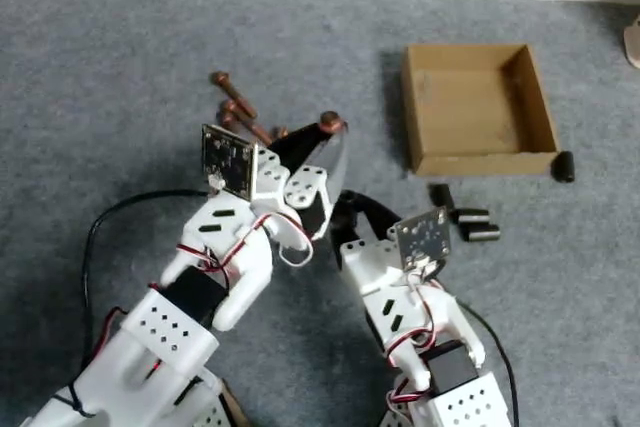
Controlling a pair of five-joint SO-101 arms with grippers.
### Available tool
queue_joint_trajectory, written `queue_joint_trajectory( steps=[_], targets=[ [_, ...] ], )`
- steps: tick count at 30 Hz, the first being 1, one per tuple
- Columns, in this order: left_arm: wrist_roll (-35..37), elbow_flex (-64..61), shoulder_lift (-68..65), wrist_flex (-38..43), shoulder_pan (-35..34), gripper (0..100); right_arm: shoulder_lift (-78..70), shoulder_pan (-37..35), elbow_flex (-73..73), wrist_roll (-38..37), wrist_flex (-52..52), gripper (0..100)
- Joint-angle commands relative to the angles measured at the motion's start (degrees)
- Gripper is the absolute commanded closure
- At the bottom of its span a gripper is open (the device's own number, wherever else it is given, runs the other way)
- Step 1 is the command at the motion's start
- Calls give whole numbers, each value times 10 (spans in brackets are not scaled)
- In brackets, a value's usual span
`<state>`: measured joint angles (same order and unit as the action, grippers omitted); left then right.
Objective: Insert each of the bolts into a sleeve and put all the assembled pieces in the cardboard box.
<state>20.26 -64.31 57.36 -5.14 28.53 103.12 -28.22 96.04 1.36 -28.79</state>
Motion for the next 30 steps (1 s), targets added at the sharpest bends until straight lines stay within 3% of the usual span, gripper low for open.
queue_joint_trajectory(
  steps=[1, 10, 30],
  targets=[
    [-1, 2, 19, 18, 1, 995, 7, -8, 79, -6, 16, 995],
    [0, -13, 18, 19, 2, 995, 7, -53, 79, -6, 19, 995],
    [1, -22, 18, 18, 2, 995, 7, -21, 79, -6, 48, 995]
  ],
)
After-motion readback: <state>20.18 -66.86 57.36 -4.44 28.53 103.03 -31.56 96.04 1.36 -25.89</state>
